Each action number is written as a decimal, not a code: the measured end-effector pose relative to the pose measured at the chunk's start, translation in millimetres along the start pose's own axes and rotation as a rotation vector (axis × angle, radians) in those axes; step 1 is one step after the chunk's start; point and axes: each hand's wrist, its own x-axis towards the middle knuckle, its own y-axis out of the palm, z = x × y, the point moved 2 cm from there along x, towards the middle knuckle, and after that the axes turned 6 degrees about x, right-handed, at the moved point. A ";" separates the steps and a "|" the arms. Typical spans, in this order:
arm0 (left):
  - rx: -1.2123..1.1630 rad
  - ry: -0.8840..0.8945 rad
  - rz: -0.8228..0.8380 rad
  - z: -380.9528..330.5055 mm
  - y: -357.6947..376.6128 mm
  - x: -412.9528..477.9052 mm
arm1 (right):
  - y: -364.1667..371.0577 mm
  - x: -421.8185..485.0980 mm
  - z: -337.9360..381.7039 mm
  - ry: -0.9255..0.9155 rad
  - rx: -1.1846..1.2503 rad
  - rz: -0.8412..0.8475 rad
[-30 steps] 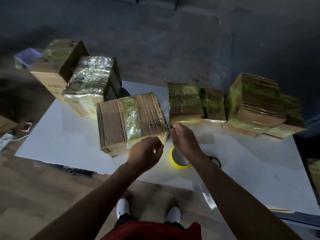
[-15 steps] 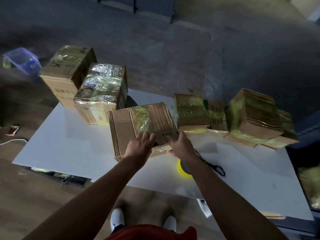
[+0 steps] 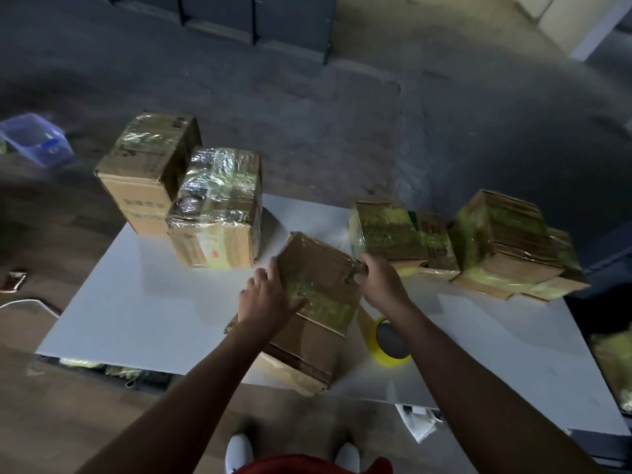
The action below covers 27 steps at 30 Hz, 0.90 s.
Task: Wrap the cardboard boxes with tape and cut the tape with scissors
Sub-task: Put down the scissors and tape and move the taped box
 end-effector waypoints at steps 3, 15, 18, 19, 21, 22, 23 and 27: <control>-0.071 -0.044 -0.022 8.7 0.2 7.2 | 19.8 -17.4 15.8 0.013 0.055 -0.095; -0.641 -0.178 0.284 32.6 14.9 14.8 | 56.5 -49.0 17.7 0.152 0.354 -0.151; -0.732 -0.197 0.322 31.9 14.7 15.5 | 65.7 -57.8 10.2 0.300 0.440 -0.126; -0.736 -0.201 0.318 30.9 15.2 15.0 | 66.4 -57.8 9.1 0.323 0.457 -0.125; -0.735 -0.208 0.302 29.3 15.7 13.8 | 63.2 -54.7 7.2 0.367 0.502 -0.133; -0.750 -0.219 0.296 29.5 15.4 13.7 | 62.2 -53.0 4.4 0.399 0.525 -0.137; -0.789 -0.233 0.303 31.2 15.2 14.4 | 62.5 -52.3 0.7 0.438 0.554 -0.136; -1.043 -0.250 0.577 43.0 17.0 15.8 | 69.3 -57.7 -10.9 0.572 0.723 -0.020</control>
